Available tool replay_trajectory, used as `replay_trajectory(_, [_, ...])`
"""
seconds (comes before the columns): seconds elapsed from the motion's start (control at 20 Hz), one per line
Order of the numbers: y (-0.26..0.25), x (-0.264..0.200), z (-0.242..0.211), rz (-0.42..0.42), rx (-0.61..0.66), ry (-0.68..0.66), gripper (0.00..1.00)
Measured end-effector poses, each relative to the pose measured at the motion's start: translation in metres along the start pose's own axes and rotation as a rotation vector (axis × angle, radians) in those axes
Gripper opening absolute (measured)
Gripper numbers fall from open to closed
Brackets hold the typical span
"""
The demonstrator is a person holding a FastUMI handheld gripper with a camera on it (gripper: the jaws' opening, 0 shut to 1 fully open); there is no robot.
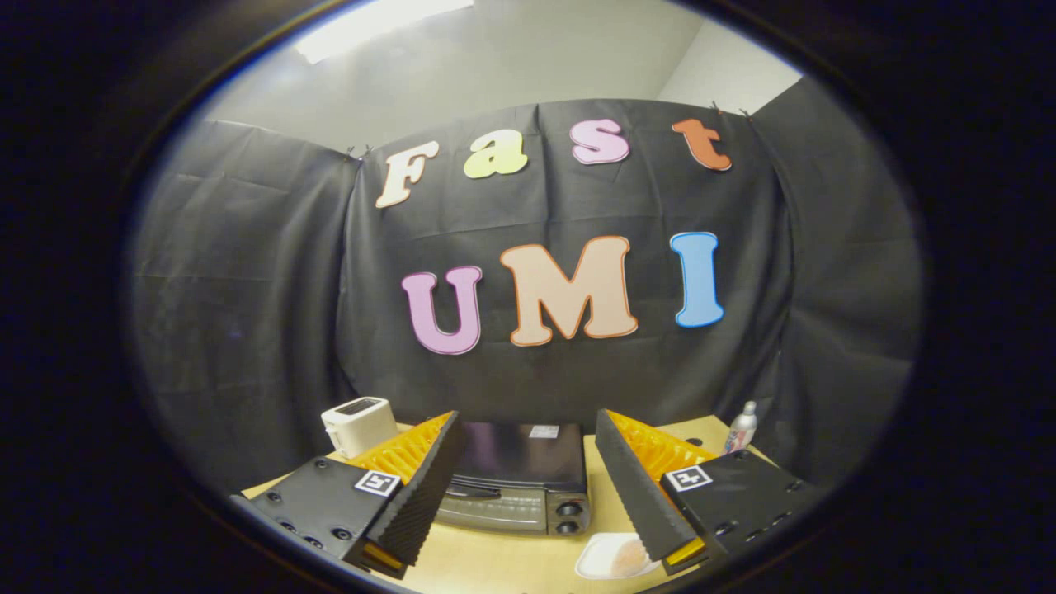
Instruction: Open the toaster oven, put the food inside, and close the toaster oven door.
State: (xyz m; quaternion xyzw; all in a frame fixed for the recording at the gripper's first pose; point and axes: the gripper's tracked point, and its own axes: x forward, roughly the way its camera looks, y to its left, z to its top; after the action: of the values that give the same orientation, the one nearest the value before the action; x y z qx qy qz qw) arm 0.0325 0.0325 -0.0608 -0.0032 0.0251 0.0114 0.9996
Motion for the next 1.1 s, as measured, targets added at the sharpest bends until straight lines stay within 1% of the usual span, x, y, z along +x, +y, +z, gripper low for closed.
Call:
replay_trajectory(0.2, [0.019,0.019,-0.033,0.042,0.038,0.062,1.0])
replay_trajectory(0.35, [0.03,0.036,-0.048,0.06,0.062,0.073,1.0])
replay_trajectory(0.55, [0.042,0.059,-0.072,0.046,0.069,0.065,1.0])
replay_trajectory(0.8, [0.058,0.086,-0.099,-0.002,0.025,0.011,1.0])
replay_trajectory(1.1, [0.074,0.111,-0.13,-0.048,0.0,-0.02,1.0])
